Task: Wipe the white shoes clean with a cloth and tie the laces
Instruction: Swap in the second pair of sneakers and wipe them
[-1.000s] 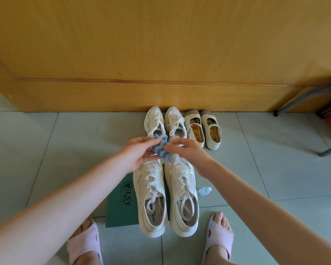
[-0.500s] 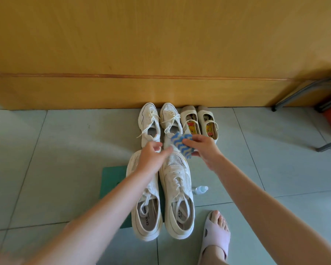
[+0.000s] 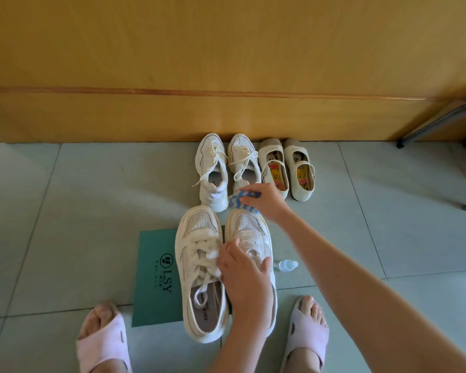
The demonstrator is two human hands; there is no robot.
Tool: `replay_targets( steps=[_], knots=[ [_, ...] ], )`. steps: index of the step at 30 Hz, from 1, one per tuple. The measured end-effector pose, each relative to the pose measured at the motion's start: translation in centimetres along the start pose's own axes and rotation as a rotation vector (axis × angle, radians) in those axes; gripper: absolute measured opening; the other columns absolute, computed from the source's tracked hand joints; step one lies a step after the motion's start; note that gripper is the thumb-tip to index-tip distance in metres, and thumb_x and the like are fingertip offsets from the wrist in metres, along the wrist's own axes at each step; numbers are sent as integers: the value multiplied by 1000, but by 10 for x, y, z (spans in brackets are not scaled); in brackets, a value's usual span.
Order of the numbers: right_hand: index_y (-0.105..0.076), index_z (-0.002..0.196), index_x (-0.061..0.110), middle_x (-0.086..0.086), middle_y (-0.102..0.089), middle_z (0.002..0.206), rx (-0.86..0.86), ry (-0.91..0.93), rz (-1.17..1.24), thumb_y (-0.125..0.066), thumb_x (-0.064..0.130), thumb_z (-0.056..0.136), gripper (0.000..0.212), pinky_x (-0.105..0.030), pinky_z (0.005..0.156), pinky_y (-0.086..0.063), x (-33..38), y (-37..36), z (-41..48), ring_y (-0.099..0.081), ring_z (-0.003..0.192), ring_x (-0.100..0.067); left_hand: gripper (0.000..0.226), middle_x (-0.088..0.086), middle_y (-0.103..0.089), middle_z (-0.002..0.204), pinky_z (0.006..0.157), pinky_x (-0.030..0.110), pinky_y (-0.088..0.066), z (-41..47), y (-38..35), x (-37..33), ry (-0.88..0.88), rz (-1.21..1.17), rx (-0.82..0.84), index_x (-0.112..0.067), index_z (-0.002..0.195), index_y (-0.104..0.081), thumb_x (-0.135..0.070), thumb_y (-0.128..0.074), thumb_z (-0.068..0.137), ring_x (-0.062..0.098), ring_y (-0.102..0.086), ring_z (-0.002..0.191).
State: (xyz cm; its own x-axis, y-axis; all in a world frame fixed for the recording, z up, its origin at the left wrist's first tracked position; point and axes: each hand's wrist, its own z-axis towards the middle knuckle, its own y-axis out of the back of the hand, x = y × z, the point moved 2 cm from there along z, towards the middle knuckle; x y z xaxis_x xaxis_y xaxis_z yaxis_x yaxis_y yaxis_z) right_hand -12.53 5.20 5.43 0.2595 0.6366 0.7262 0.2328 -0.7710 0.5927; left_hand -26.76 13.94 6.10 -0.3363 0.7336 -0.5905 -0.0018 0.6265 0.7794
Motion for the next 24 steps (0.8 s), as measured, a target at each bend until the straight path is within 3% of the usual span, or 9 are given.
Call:
replay_targets(
  steps=[3,7,9,14,16,19,24],
  knots=[
    [-70,100,-1,-22,-68,90,-13,11,-6,-61,2,85,18,-5,49,-37,-2,-2,-5,-50,60,-6,67,11,-62,102,64,35,-56,1,-4,1,-21,44,-36,-8,112,-58,-29,-87,56,29,-63,85],
    [-69,106,5,-8,-64,82,-84,-34,41,-68,13,84,24,-3,50,-37,-18,-1,-13,-51,61,-4,61,8,-62,95,55,30,-55,4,-6,4,-40,103,-30,-11,102,-61,-28,-89,51,26,-64,78],
    [-70,105,6,-10,-66,83,-138,-58,68,-69,15,83,23,-5,51,-37,-25,0,-18,-53,65,-9,60,9,-61,94,57,31,-56,4,-7,4,-44,129,-15,-10,99,-61,-28,-90,49,27,-64,78],
    [-71,95,3,-15,-68,81,-237,-81,130,-69,12,82,15,-26,62,-43,-31,-4,-31,-55,70,-17,61,9,-61,92,65,32,-55,2,-12,8,-78,167,-38,-9,96,-61,-30,-91,47,25,-63,78],
    [-71,92,3,-10,-66,76,-270,-98,160,-68,12,83,13,-23,61,-43,-34,-4,-37,-55,67,-16,60,9,-60,93,69,34,-55,2,-13,10,-83,164,-47,-9,99,-60,-29,-90,51,25,-62,80],
    [-71,90,2,1,-60,65,-318,-131,197,-68,11,83,11,-9,49,-37,-41,-4,-47,-51,55,-4,55,9,-58,97,76,36,-55,1,-12,12,-83,164,-58,-10,103,-57,-29,-86,60,25,-60,87],
    [-70,88,-1,7,-50,56,-357,-188,260,-67,2,82,8,-6,45,-35,-50,-3,-71,-49,44,8,52,10,-57,104,78,36,-54,-1,-10,12,-77,111,-65,-11,108,-56,-26,-83,66,25,-58,91]
  ],
)
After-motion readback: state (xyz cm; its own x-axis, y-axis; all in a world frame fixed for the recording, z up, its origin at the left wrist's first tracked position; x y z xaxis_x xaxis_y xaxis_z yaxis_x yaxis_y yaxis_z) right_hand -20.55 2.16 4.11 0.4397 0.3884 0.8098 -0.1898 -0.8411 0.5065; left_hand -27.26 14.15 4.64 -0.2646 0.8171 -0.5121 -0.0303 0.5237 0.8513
